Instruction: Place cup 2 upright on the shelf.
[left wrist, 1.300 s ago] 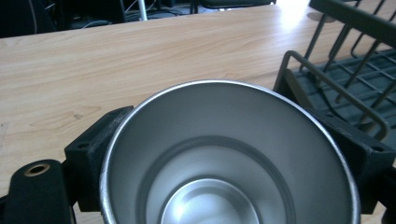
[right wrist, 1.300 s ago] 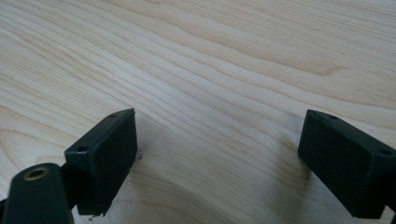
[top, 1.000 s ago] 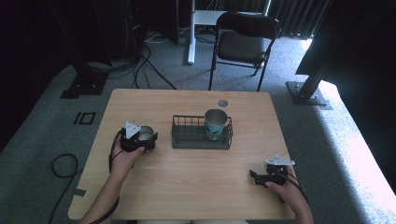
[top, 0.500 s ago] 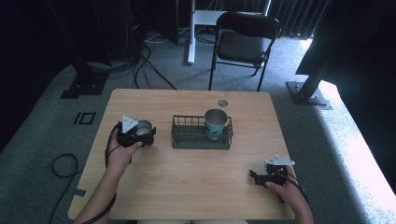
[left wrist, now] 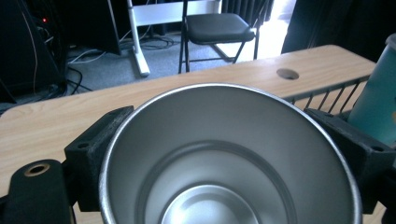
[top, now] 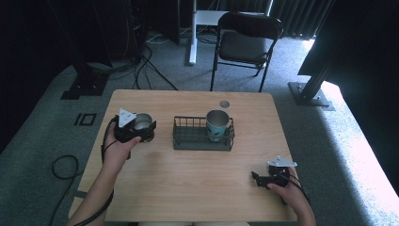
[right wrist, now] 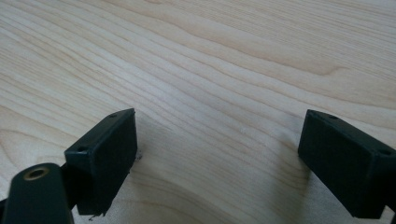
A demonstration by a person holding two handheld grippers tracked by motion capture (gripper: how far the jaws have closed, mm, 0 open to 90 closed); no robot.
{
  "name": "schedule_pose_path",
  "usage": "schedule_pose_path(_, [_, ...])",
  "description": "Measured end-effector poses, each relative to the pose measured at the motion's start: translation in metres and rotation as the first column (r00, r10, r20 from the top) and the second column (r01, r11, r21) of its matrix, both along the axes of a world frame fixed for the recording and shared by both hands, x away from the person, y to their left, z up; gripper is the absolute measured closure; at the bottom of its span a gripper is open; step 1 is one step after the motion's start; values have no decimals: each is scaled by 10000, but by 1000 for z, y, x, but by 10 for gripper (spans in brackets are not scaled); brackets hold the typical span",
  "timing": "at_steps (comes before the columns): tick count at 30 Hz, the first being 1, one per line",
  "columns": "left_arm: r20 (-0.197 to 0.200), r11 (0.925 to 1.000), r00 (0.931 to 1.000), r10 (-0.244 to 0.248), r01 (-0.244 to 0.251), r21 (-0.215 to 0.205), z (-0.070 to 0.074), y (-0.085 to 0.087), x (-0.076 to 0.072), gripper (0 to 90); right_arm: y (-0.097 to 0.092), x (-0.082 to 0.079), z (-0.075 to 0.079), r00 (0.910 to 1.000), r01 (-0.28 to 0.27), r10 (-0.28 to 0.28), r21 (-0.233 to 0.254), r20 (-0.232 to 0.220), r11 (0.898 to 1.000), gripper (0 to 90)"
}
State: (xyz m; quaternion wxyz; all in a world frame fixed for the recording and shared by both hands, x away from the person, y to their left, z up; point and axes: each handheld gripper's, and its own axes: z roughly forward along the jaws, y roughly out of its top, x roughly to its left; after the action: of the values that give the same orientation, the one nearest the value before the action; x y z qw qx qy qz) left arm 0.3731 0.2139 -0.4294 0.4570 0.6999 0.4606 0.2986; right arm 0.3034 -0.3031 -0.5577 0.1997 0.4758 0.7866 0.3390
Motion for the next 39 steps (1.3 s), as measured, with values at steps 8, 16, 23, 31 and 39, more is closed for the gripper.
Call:
schedule_pose_path(8, [253,9996,9994,-224,227,-141,22,-10,2,139,0,0,0,10000,-9,9,-8,1,10000,114])
schedule_pose_path(16, [406,9986,9980,-475,484,-222,42,-21,6,140,0,0,0,10000,-7,7,-2,2,10000,114])
schedule_pose_path(23, [554,9969,9961,-680,700,-353,51,-32,8,139,0,0,0,10000,3,-3,3,2,10000,114])
schedule_pose_path(31, [512,9947,9942,-942,962,-371,50,-49,13,139,0,0,0,10000,-2,2,0,9,10000,114])
schedule_pose_path(39, [479,9922,9914,-1221,1232,-210,50,-64,17,139,0,0,0,10000,-5,5,-1,14,10000,114])
